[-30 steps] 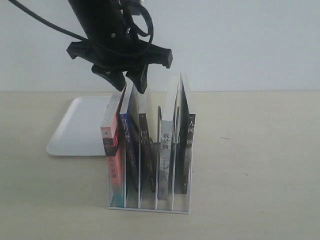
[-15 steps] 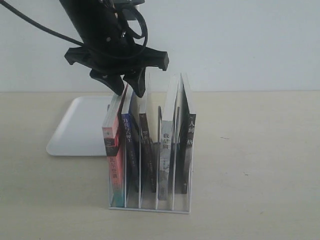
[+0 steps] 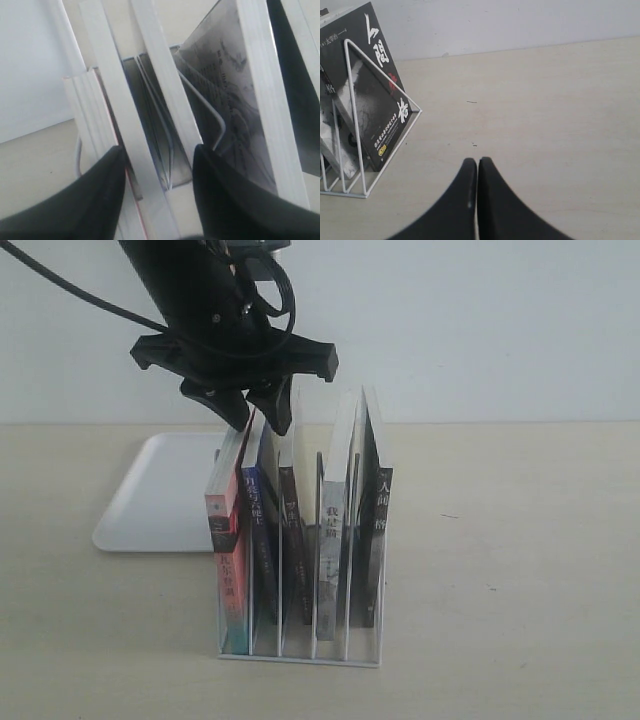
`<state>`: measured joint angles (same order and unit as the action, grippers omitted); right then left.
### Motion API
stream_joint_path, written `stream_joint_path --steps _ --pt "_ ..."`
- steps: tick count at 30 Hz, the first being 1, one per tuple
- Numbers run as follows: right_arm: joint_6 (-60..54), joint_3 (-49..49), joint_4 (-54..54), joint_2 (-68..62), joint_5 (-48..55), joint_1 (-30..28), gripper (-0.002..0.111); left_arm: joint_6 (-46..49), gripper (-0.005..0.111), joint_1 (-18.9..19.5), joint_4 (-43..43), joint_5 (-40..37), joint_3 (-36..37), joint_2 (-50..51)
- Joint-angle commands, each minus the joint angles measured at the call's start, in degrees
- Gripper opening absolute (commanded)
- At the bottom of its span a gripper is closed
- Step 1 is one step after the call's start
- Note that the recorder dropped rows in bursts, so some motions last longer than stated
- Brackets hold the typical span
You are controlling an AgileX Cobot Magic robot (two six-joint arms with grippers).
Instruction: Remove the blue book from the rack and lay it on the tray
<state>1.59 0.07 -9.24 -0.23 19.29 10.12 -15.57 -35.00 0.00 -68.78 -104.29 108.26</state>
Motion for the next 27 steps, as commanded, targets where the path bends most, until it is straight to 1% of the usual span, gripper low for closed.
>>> stream_joint_path --steps 1,5,17,22,27 --pt "-0.18 -0.07 0.59 0.23 -0.10 -0.34 0.000 0.19 0.043 0.03 0.00 -1.19 0.10 0.01" --pt "-0.18 -0.07 0.59 0.23 -0.10 -0.34 0.000 0.19 0.043 0.03 -2.30 -1.19 0.10 0.01" --pt "-0.18 -0.07 0.59 0.23 -0.10 -0.34 0.000 0.19 0.043 0.62 -2.49 -1.19 -0.25 -2.24" --pt "-0.18 -0.07 0.59 0.23 -0.10 -0.34 0.000 0.20 0.043 0.62 2.28 -1.19 -0.96 -3.80" --pt "-0.18 -0.07 0.59 0.23 -0.10 -0.34 0.000 0.20 0.043 0.49 3.59 -1.19 -0.96 -3.30"
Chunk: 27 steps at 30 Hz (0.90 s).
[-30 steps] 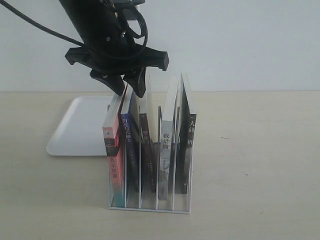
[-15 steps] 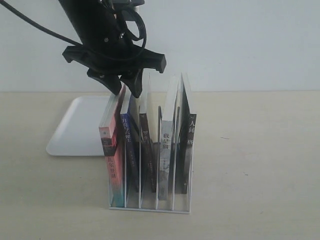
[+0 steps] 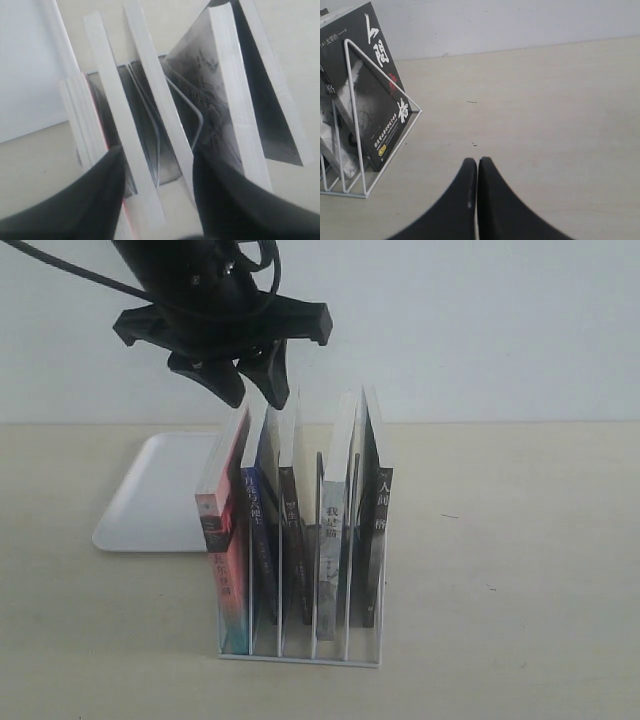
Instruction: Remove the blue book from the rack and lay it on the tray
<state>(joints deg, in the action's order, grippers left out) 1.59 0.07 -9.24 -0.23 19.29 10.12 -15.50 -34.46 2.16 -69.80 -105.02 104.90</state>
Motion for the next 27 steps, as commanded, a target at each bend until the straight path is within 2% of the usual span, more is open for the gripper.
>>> stream_joint_path --steps 1,5,27 --pt "-0.18 -0.07 0.59 0.23 -0.10 -0.34 0.000 0.13 0.043 -0.05 1.57 -0.16 -0.24 0.33" --pt "-0.18 -0.07 0.59 0.23 -0.10 -0.34 0.000 0.13 0.043 -0.05 3.62 -0.16 -0.24 1.87" --pt "-0.18 -0.07 0.59 0.23 -0.10 -0.34 0.000 3.07 0.043 -0.05 2.31 -0.16 1.77 3.74"
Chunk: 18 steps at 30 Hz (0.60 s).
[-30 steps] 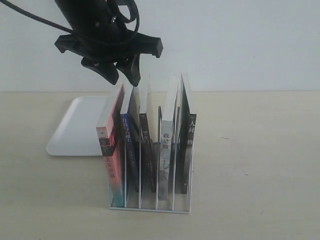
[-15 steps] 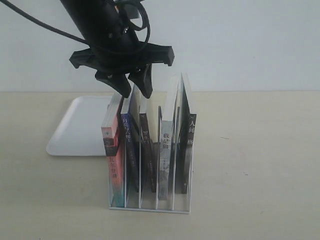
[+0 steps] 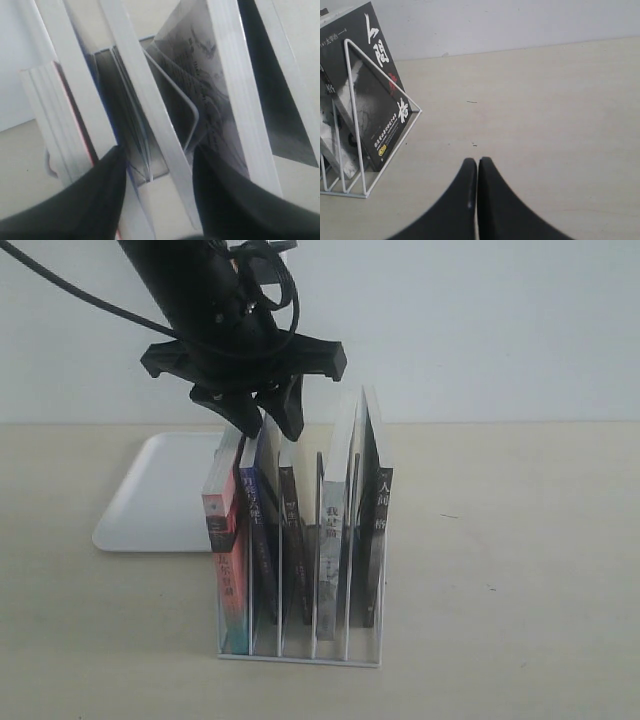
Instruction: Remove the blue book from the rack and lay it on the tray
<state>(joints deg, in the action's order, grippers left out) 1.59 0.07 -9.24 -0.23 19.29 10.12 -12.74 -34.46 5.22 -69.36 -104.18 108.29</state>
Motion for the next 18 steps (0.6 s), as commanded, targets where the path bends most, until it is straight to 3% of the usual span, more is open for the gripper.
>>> stream_joint_path --steps 1,18 --pt "-0.18 -0.07 0.59 0.23 -0.10 -0.34 0.000 0.31 0.043 -0.05 -1.76 -0.60 0.93 0.35" --pt "-0.18 -0.07 0.59 0.23 -0.10 -0.34 0.000 -0.28 0.043 0.18 -2.89 -0.60 0.93 -0.64"
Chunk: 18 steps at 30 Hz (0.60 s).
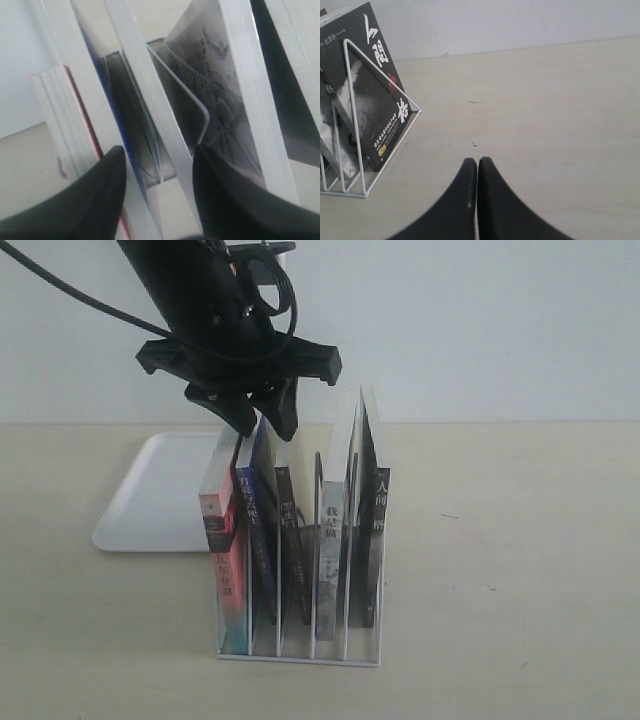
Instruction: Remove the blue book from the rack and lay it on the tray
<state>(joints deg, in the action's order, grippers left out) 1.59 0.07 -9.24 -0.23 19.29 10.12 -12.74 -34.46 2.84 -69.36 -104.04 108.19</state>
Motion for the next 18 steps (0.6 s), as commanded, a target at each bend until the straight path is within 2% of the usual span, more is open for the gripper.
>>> stream_joint_path --steps 1,18 --pt "-0.18 -0.07 0.59 0.23 -0.10 -0.34 0.000 -0.28 0.043 0.18 -0.51 -0.60 0.80 -0.95" --pt "-0.18 -0.07 0.59 0.23 -0.10 -0.34 0.000 -0.41 0.043 0.18 0.31 -0.60 1.54 -1.55"
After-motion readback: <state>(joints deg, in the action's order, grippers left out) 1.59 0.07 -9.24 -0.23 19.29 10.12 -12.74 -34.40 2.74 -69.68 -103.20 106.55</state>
